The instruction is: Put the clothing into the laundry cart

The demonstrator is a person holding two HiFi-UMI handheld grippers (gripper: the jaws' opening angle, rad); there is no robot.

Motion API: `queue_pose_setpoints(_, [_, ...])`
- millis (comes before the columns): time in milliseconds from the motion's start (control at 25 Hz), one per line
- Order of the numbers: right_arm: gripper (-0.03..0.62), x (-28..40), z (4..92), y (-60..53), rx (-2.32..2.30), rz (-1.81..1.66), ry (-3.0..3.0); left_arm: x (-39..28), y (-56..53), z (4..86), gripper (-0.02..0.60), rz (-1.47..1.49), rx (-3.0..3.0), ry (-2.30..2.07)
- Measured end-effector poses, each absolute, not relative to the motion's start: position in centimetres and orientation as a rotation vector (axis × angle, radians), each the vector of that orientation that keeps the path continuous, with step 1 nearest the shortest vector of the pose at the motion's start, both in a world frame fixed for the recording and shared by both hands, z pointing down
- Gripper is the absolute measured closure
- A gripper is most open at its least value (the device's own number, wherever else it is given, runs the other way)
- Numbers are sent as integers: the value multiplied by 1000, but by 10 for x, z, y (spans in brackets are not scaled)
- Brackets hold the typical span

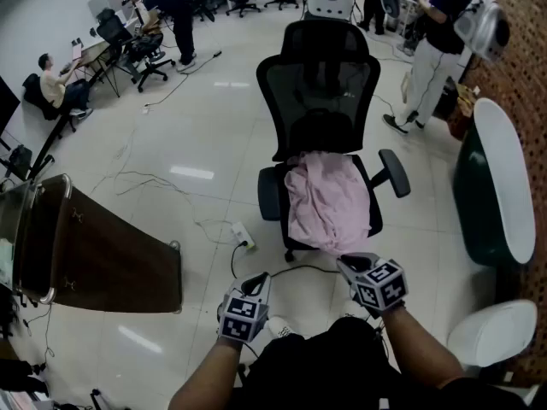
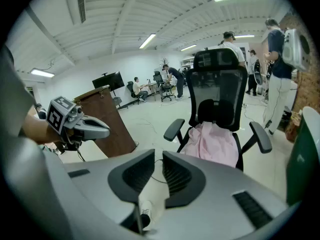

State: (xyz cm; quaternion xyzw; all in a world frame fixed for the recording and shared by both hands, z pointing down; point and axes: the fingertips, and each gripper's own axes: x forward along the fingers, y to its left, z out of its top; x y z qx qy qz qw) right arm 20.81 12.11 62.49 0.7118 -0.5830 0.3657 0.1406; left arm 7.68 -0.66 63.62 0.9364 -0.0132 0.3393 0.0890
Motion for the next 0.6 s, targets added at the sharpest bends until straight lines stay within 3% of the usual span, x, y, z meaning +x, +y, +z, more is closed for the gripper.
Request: queue_pose_setpoints(600, [519,263,657,82,1961,1073,-1747,105,-30,667,581,1061,2739,-156])
